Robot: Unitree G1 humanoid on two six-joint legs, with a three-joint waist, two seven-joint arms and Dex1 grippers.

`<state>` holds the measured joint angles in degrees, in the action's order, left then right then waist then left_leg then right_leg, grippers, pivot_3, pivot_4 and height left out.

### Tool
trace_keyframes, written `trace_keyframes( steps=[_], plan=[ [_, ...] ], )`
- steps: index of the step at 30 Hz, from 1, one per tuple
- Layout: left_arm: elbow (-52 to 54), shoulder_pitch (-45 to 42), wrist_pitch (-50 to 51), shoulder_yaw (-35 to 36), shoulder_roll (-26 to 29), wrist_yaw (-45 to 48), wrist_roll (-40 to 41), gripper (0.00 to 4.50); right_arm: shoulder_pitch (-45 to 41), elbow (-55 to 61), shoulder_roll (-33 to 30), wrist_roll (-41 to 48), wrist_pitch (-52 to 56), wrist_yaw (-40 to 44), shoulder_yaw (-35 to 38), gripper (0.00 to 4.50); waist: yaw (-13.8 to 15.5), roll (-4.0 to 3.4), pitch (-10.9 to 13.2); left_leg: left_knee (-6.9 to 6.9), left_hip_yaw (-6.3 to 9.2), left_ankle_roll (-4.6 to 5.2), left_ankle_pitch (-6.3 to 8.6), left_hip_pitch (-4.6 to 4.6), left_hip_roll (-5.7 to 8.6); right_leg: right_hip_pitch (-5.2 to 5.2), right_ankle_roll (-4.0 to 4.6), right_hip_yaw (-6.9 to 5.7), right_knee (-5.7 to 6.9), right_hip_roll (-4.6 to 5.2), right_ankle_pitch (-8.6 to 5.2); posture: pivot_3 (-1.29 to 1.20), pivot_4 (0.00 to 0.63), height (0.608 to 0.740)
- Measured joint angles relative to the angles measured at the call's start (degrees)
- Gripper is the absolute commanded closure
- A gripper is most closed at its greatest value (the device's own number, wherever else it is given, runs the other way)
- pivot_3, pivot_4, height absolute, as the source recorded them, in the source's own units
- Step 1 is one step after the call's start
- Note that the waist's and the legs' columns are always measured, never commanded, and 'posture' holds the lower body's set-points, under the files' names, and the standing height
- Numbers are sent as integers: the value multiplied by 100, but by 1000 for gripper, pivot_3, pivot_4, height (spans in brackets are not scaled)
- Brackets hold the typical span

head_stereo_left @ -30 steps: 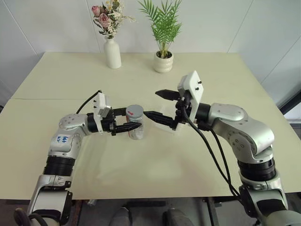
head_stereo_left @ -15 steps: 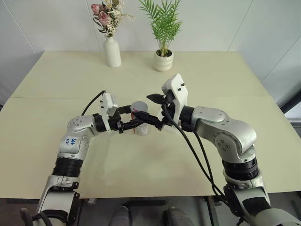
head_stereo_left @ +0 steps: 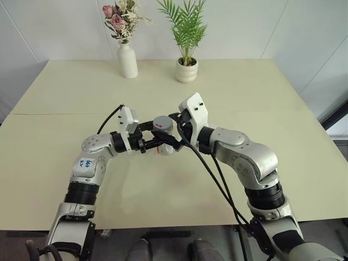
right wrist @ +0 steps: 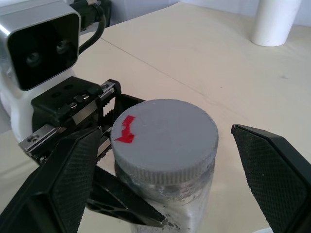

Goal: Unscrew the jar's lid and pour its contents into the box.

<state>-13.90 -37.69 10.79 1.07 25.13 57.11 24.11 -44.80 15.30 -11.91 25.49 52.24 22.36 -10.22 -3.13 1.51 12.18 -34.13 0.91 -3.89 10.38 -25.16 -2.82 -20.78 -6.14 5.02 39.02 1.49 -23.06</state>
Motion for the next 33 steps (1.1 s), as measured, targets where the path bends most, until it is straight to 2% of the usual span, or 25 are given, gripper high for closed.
trace_keyframes(
  steps=[8,11,15,25,33],
  plan=[
    [48,1,4,1,-4,-17,0,1915,-2,-151,161,-150,-222,-62,92,0,0,0,0,0,0,-1,0,0,0,1,0,-1,0,0,0,0,150,740],
    [50,0,4,1,-5,-43,0,1915,-1,-155,191,-150,-225,-51,111,580,-6,0,0,0,0,-1,0,1,0,0,0,0,1,0,0,0,150,740],
    [51,0,5,4,-2,-74,0,1915,-1,-155,197,-160,-267,62,51,1878,-5,0,0,0,0,-1,0,0,0,0,0,-1,1,0,0,0,150,740],
    [49,-21,3,15,177,214,21,1915,-6,-192,147,-131,-333,351,46,1902,-9,0,0,1,-1,-2,-1,0,0,-2,0,0,2,-1,0,0,150,740],
    [4,-97,-128,-7,427,1368,157,1915,-80,-134,-530,251,-505,1677,-62,1902,2,0,0,1,0,-1,-1,0,1,3,0,-4,-5,0,0,0,150,740]
  ],
)
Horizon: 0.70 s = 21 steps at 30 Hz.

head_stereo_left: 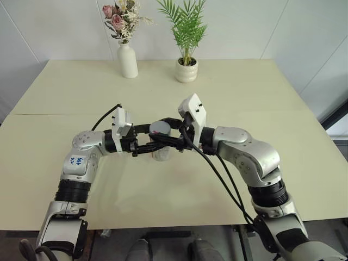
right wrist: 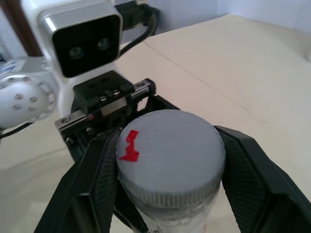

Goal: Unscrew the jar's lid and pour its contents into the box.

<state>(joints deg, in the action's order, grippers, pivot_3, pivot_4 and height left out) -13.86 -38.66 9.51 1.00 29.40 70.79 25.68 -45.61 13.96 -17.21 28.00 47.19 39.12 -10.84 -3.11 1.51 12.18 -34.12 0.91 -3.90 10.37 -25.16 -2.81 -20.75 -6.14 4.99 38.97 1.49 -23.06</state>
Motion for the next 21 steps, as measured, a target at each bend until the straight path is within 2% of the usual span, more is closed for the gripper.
trace_keyframes(
  steps=[11,17,21],
  plan=[
    [207,-31,-212,-162,-377,1027,357,1915,-369,-357,-851,322,-627,2517,10,1902,-11,0,0,-2,0,2,1,7,-2,7,0,0,-3,-3,0,0,150,740],
    [242,-32,-127,-203,-450,1116,360,1915,-588,-996,-834,279,-997,3316,-44,1902,-8,0,0,-10,1,2,1,6,-1,8,-1,1,-1,-2,0,0,150,740],
    [272,-27,-35,-190,-426,1112,361,1915,-617,-1167,-761,245,-1113,3455,-44,1902,-7,0,0,-10,3,2,1,6,-2,8,-1,-1,-1,-2,0,0,150,740]
  ],
)
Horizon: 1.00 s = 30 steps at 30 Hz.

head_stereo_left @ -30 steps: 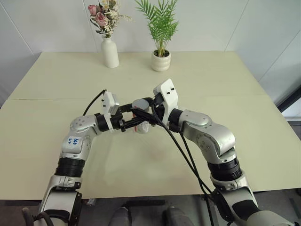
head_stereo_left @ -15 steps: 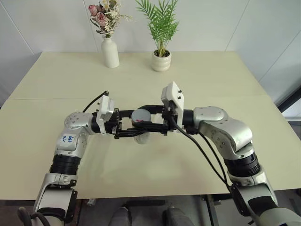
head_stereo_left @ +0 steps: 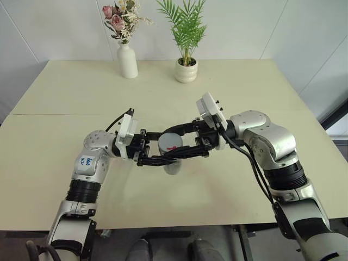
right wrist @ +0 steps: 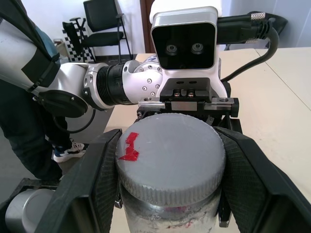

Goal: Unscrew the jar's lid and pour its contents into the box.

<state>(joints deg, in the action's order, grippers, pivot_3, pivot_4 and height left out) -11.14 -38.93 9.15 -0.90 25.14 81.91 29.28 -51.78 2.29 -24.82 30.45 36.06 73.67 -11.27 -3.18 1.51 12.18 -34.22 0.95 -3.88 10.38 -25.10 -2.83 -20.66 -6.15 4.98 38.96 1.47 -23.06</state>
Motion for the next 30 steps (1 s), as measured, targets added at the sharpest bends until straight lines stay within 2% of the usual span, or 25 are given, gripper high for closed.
trace_keyframes(
  steps=[1,6,7,11,17,24,30],
  plan=[
    [26,18,38,6,14,-9,0,1915,-1,-25,21,-7,0,12,0,1902,-1,0,0,0,0,0,0,0,0,0,0,0,0,0,0,0,150,740],
    [141,101,226,-60,31,-183,-37,1915,-73,69,186,95,172,-62,-13,220,-5,-1,0,-1,1,-1,0,0,-1,-1,0,0,5,1,0,0,150,740],
    [141,119,262,-71,35,-225,-38,1915,-70,128,207,90,118,-96,-19,37,0,-1,0,-2,3,-1,0,0,-2,-1,0,-2,5,0,0,0,150,740],
    [204,150,336,-29,123,-364,-38,1915,75,246,263,-96,-328,-433,32,37,9,-1,0,-6,3,0,0,0,1,3,0,-3,5,3,0,0,150,740],
    [253,312,340,51,201,-745,-43,1915,420,661,178,-204,-374,-1010,169,37,8,-1,0,-4,5,-1,0,0,-1,1,0,-3,5,2,0,0,150,740],
    [289,332,286,107,92,-1200,-51,1915,1020,1286,111,-249,-8,-2084,418,37,13,-1,0,-6,3,-1,0,1,1,4,0,-1,6,3,0,0,150,740],
    [289,319,271,34,-15,-1236,-56,1915,1104,1480,280,-208,226,-2507,368,37,3,-1,0,-5,3,-1,-1,3,0,3,0,-1,10,-1,0,0,150,740]
  ],
)
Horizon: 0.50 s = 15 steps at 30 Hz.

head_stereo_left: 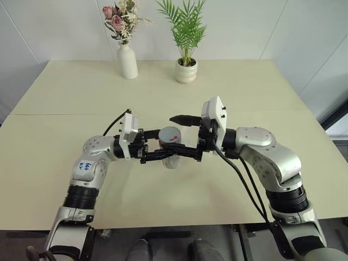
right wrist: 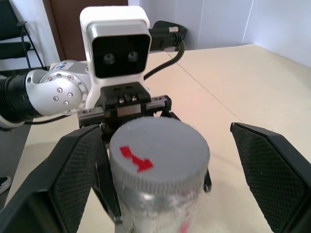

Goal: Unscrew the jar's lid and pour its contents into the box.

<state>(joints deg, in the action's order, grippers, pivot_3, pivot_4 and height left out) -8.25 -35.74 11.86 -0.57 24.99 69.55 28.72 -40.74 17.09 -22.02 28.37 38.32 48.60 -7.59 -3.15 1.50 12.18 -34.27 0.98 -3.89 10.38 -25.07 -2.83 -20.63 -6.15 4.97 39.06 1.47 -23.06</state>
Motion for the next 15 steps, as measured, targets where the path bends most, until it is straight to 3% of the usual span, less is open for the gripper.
trace_keyframes(
  steps=[15],
  plan=[
    [-49,-30,-5,-64,-6,83,-107,1915,-212,-410,82,-146,-102,-19,-144,37,5,0,0,1,0,0,0,-1,1,0,0,0,-3,1,0,0,150,740]
  ],
)
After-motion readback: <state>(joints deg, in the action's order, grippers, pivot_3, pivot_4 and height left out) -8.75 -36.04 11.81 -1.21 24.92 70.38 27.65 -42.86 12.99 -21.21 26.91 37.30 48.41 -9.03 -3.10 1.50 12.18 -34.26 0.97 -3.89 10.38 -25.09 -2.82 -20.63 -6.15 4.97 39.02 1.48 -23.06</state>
